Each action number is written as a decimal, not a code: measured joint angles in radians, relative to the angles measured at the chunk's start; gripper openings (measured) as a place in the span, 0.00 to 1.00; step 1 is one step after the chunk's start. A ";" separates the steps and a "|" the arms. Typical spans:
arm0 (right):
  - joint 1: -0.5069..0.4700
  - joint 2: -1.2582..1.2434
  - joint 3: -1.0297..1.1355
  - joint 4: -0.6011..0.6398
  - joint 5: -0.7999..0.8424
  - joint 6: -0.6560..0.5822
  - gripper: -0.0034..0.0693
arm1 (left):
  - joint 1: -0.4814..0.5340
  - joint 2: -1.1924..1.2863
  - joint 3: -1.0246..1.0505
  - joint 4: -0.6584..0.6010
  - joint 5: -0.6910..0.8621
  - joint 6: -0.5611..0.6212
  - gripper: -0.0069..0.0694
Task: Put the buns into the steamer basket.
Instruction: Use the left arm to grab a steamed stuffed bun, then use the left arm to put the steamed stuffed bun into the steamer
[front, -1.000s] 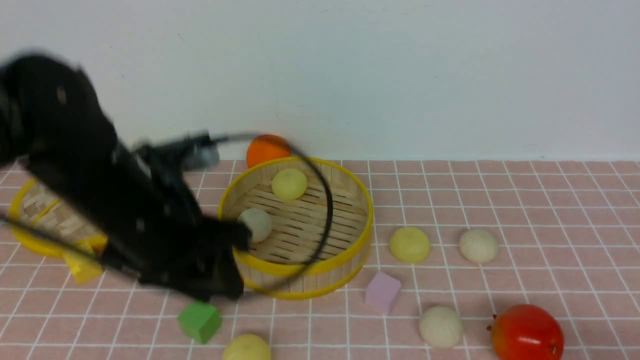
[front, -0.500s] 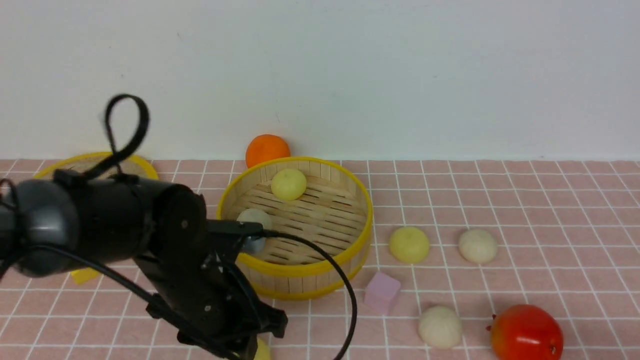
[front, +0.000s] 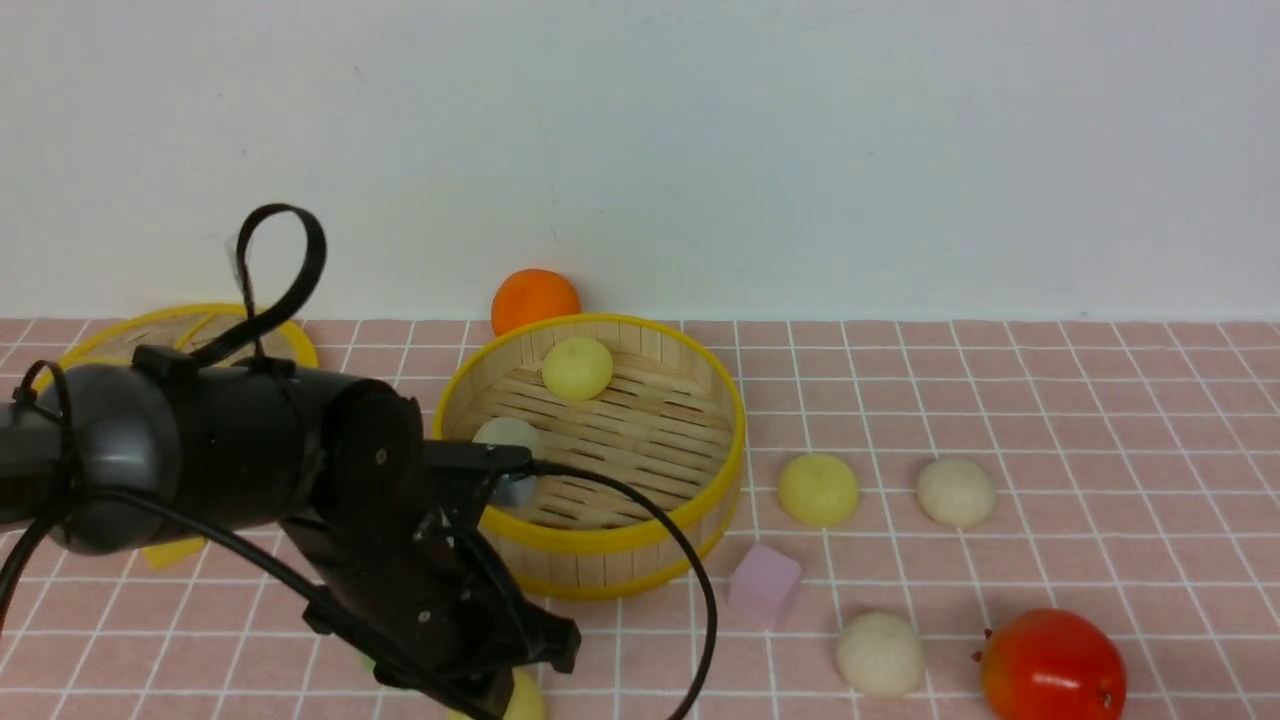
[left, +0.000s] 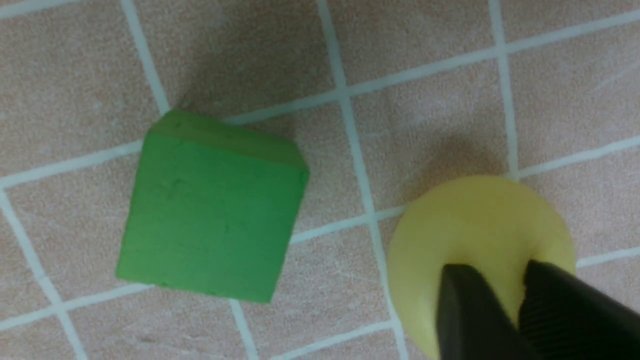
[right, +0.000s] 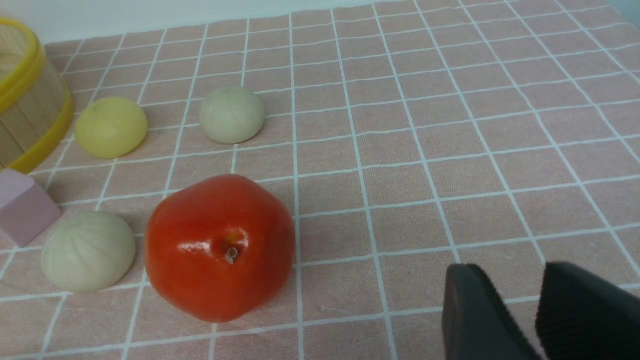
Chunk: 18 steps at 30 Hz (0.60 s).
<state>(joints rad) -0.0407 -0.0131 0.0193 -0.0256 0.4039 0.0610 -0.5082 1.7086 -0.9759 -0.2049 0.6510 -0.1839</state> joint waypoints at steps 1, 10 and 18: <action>0.000 0.000 0.000 0.000 0.000 0.000 0.38 | 0.000 0.000 0.000 0.000 0.003 0.005 0.23; 0.000 0.000 0.000 0.000 0.000 0.000 0.38 | 0.000 -0.005 -0.177 0.004 0.159 0.012 0.11; 0.000 0.000 0.000 0.000 0.000 0.000 0.38 | 0.000 0.011 -0.426 0.018 0.141 0.012 0.11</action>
<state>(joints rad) -0.0407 -0.0131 0.0193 -0.0256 0.4039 0.0610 -0.5082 1.7200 -1.4017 -0.1871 0.7922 -0.1716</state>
